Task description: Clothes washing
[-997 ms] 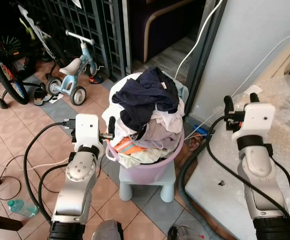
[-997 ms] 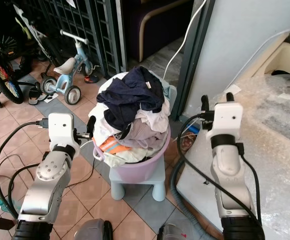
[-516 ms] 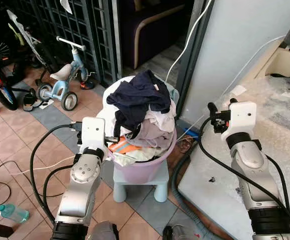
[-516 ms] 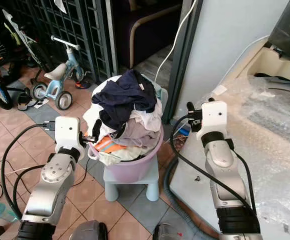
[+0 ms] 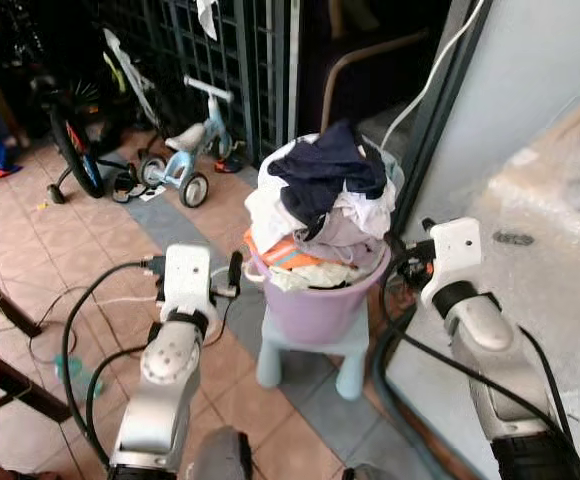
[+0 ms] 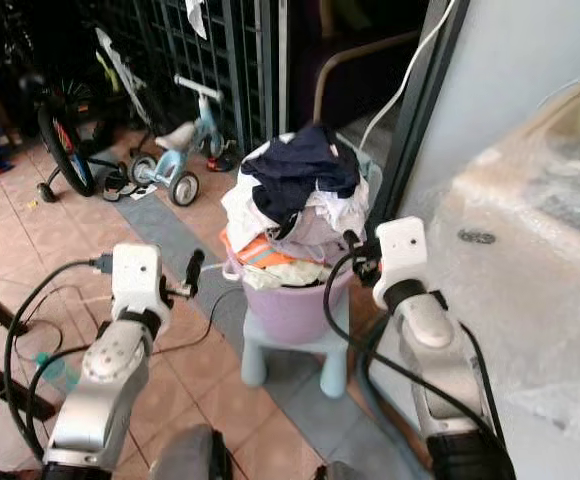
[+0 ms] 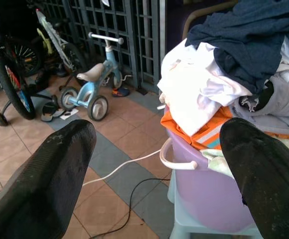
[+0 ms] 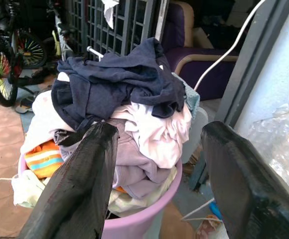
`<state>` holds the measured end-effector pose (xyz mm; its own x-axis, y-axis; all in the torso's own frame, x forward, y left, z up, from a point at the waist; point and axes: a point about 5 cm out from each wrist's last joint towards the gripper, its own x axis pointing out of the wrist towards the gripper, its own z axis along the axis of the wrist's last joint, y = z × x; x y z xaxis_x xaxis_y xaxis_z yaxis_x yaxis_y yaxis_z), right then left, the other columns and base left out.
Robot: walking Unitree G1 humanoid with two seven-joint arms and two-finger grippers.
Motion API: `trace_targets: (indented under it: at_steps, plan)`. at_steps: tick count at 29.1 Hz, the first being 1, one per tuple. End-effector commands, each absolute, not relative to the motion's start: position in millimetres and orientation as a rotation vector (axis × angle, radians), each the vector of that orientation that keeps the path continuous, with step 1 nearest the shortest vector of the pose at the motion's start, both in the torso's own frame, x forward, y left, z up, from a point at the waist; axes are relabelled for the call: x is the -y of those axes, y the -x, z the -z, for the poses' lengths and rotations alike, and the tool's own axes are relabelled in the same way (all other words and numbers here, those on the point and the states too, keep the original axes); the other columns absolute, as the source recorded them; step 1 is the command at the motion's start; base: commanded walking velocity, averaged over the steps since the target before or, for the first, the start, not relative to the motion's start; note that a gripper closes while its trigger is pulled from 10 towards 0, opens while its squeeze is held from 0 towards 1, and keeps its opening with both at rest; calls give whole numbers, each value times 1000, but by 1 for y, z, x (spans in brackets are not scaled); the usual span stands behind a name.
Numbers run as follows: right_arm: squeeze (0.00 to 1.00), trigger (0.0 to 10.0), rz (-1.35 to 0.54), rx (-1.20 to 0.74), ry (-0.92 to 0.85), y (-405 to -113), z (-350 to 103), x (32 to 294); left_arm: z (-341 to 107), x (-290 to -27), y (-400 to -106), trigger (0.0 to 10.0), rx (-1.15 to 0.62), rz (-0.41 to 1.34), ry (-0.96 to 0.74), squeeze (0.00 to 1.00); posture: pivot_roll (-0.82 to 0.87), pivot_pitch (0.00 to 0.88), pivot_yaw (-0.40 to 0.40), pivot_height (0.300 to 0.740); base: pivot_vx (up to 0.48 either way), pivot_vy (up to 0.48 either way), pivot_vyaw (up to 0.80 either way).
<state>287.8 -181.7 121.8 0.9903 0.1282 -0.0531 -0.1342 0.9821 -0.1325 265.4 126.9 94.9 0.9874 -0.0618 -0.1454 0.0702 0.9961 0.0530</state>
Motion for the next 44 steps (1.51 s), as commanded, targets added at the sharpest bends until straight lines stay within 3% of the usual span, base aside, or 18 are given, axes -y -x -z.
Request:
trace_targets:
  at_steps: [1,5,8,11,13,19,29,35,44]
  plan:
    - [0,10000,-62,-34,123,-290,-127,188,-104,-129,-270,10000,-110,59,-59,0,20,0,8,740,0,0,0]
    - [0,10000,52,-16,114,-291,-130,191,-108,-130,-273,10000,-93,58,-59,0,17,0,10,740,0,0,0]
    - [0,10000,67,-1,87,-291,-135,188,-110,-131,-276,10000,-81,56,-63,0,12,0,16,740,0,0,0]
    - [0,10000,-65,49,13,-286,-140,179,-113,-132,-278,10000,-73,55,-65,0,9,0,20,740,0,0,0]
    - [0,10000,9,71,11,-284,-141,184,-115,-134,-280,10000,-66,48,-68,0,9,0,24,740,0,0,0]
    - [0,10000,111,-8,44,-287,-131,184,-124,-140,-287,10000,-38,26,-84,0,5,25,43,740,0,0,0]
    - [0,10000,108,-43,48,-277,-124,182,-122,-151,-280,10000,-23,-57,-101,0,16,82,29,740,0,0,0]
    - [0,10000,137,-66,12,-275,-122,188,-119,-154,-275,10000,-41,-67,-82,0,20,103,32,740,0,439,0]
    - [0,10000,118,-35,53,-278,-129,193,-124,-151,-278,10000,2,-63,-104,0,17,102,30,740,68,289,-639]
